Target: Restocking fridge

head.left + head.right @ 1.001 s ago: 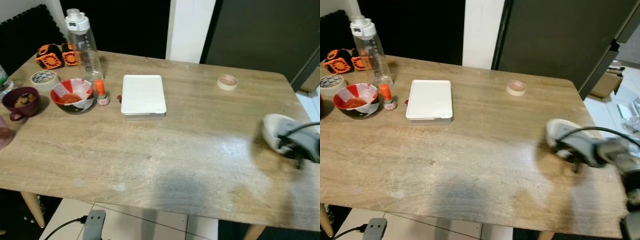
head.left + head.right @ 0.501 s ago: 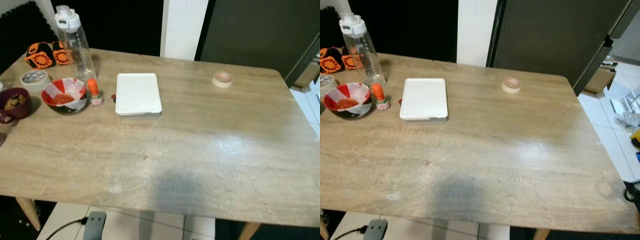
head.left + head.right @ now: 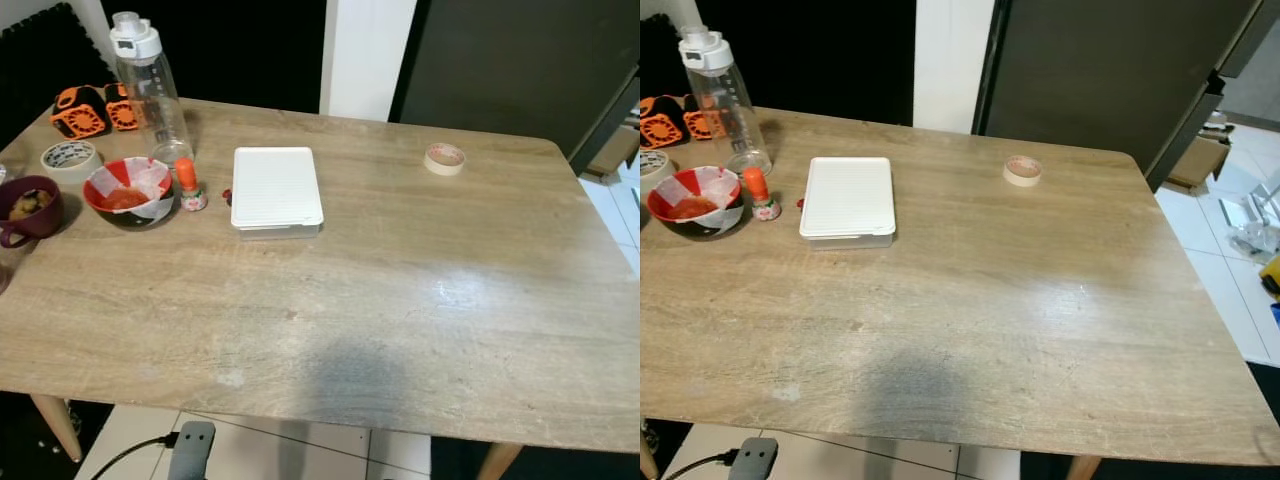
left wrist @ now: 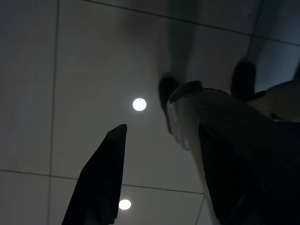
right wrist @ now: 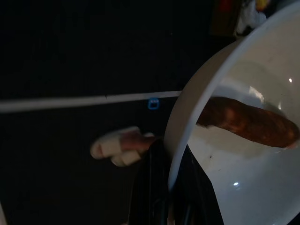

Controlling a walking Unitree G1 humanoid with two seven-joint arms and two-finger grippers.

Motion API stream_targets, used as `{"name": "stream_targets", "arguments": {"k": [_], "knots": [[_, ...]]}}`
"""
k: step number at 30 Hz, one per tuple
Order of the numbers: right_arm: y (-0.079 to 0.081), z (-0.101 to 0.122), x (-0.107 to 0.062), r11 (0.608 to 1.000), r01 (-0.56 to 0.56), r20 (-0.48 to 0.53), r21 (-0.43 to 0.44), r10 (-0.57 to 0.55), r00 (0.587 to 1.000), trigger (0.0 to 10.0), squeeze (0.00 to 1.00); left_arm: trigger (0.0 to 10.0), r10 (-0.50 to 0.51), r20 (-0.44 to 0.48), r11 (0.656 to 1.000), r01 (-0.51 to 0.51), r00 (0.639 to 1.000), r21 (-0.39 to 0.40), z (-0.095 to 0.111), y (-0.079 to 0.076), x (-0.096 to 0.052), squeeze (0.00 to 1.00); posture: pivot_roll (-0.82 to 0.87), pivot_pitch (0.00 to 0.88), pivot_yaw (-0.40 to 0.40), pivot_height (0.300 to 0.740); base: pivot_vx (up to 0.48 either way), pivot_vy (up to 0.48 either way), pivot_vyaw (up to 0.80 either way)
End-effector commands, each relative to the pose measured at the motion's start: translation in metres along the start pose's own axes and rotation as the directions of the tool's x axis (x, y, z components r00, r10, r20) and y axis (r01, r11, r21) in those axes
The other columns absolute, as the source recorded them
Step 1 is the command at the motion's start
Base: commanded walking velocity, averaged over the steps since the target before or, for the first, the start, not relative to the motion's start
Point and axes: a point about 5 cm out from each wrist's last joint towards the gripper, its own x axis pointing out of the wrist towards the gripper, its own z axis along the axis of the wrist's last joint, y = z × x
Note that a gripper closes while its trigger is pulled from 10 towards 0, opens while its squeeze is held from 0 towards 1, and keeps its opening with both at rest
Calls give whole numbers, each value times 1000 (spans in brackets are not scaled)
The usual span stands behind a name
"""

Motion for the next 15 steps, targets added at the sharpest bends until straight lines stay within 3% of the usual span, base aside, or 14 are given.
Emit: {"name": "stream_targets", "arguments": {"k": [1,4,5,6,7,9,10,12,15], "knots": [[11,-10,5,997,36,-2,66,-36,999,0,0,10000,1,-22,1000,-1,1000,-1,-7,-1,-1,0,-22,93,-75,740,0,0,0],[31,-18,11,992,33,-4,119,-32,999,0,0,10000,7,-21,1000,-7,1000,-1,-6,0,-1,0,-14,90,-78,740,0,0,0],[39,-22,13,990,34,-9,138,-33,999,3725,0,10000,8,-21,1000,-8,1000,-2,-6,0,-1,0,-12,88,-79,740,0,0,0],[39,-22,13,990,34,-9,138,-33,999,3725,0,10000,8,-21,1000,-8,1000,-2,-6,0,-1,0,-12,88,-79,740,0,0,0],[49,-25,15,988,27,-14,153,-25,1000,10000,0,10000,9,-21,1000,-9,1000,-1,-5,0,-1,0,-12,88,-79,740,0,0,0],[68,-32,18,983,14,-33,184,-8,999,10000,0,10000,11,-21,1000,-11,1000,-2,-5,0,0,0,-6,83,-83,740,0,0,0],[68,-32,18,983,14,-33,184,-8,999,10000,0,10000,11,-21,1000,-11,1000,-2,-5,0,0,0,-6,83,-83,740,0,0,0],[92,-38,21,980,24,-46,196,-15,999,10000,0,10000,13,-19,1000,-14,1000,-4,-3,0,0,0,9,69,-87,740,0,0,0],[100,-40,22,981,30,-47,192,-22,999,10000,0,10000,14,-19,1000,-14,1000,-4,-3,0,0,0,9,69,-87,740,0,0,0]]}}
